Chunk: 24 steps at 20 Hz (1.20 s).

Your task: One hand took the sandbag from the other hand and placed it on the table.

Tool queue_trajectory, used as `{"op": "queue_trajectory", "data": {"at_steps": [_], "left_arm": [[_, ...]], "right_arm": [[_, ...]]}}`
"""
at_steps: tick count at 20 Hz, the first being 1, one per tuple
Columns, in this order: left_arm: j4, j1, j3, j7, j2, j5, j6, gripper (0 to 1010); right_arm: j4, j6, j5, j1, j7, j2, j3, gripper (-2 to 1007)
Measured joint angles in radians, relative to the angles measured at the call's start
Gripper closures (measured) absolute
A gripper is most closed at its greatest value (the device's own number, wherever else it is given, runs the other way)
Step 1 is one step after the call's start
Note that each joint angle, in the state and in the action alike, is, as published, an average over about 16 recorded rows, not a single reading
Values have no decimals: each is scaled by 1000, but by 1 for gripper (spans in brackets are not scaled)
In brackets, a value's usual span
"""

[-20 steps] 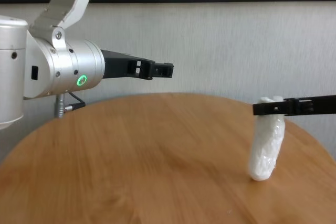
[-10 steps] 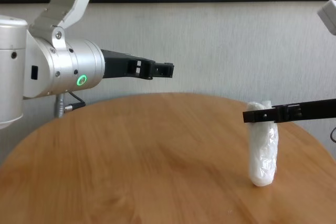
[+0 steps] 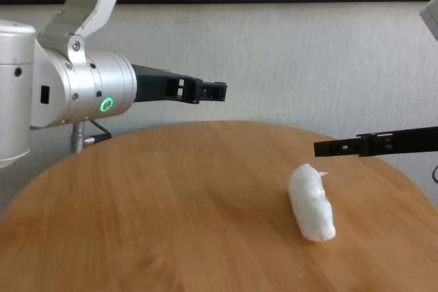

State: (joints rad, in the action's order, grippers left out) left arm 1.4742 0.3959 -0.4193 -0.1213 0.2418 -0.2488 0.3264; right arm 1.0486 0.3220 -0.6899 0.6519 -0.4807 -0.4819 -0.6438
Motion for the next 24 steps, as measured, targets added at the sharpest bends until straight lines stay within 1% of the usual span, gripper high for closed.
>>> {"op": "queue_trajectory", "data": {"at_steps": [3,6,9,13,16,19,21,24], "left_arm": [[0,0,0,0,0,0,0,10],[0,0,0,0,0,0,0,10],[0,1,-1,-1,1,0,0,10],[0,1,-1,-1,1,0,-1,10],[0,1,-1,-1,1,0,-1,10],[0,1,-1,0,1,0,0,10],[0,1,-1,0,1,-1,0,10],[0,1,-1,0,1,-1,0,10]], "right_arm": [[12,-13,1,-5,-3,-1,3,58],[33,-38,7,-12,-5,-3,9,22],[64,-74,17,-23,-7,-4,17,6],[114,-133,34,-37,-17,-4,29,4],[150,-177,49,-47,-23,0,38,4],[179,-211,64,-52,-29,7,44,4],[193,-227,72,-54,-35,14,47,4],[205,-237,84,-53,-45,24,47,4]]}}
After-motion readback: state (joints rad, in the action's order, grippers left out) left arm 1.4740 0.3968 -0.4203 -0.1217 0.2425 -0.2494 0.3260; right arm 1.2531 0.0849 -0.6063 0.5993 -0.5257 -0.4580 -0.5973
